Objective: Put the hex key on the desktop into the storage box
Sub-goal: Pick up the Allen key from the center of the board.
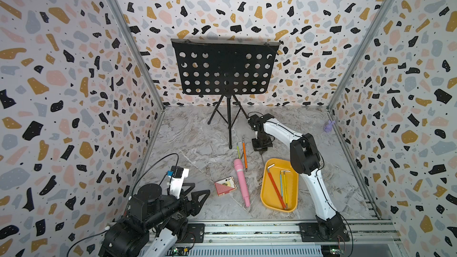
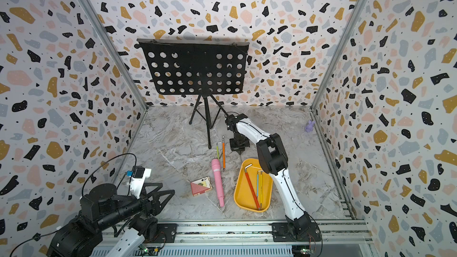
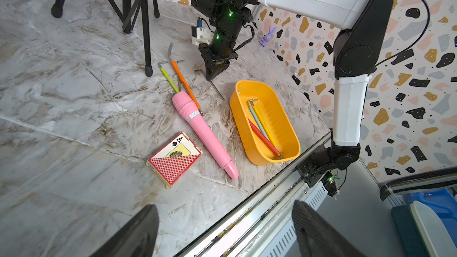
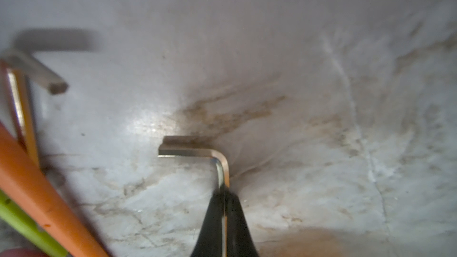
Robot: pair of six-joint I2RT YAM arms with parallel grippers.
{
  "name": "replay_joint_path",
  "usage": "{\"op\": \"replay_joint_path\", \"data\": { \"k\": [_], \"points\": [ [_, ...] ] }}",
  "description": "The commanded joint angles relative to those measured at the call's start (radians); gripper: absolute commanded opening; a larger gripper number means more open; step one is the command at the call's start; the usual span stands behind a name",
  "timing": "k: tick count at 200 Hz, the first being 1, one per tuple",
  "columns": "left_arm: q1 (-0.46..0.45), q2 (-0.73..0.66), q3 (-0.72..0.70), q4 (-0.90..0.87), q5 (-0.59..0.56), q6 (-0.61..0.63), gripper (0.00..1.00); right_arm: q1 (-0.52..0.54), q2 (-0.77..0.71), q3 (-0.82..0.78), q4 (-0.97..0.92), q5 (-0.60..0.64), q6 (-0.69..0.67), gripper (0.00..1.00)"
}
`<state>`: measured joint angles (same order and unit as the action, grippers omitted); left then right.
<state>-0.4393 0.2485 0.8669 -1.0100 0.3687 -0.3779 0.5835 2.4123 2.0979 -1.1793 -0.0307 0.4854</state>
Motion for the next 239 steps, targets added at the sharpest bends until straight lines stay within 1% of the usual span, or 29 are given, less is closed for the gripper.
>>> {"op": "replay_joint_path", "data": {
  "k": [1,173,202,239],
  "points": [
    [0.005,0.009,0.015,0.021,0.007,0.009,0.88,0.006,-0.073,-0.009,-0.001,0.003,0.04,0.0],
    [0.005,0.009,0.016,0.021,0.006,0.009,0.88,0.009,-0.185,-0.01,-0.016,-0.044,0.133,0.0],
    [0.004,0.008,0.015,0.021,0.007,0.01,0.88,0.011,-0.235,-0.026,-0.026,-0.048,0.144,0.0],
    [0.005,0.01,0.016,0.021,0.008,0.01,0.88,0.011,-0.343,-0.083,-0.026,-0.058,0.154,0.0]
  ]
}}
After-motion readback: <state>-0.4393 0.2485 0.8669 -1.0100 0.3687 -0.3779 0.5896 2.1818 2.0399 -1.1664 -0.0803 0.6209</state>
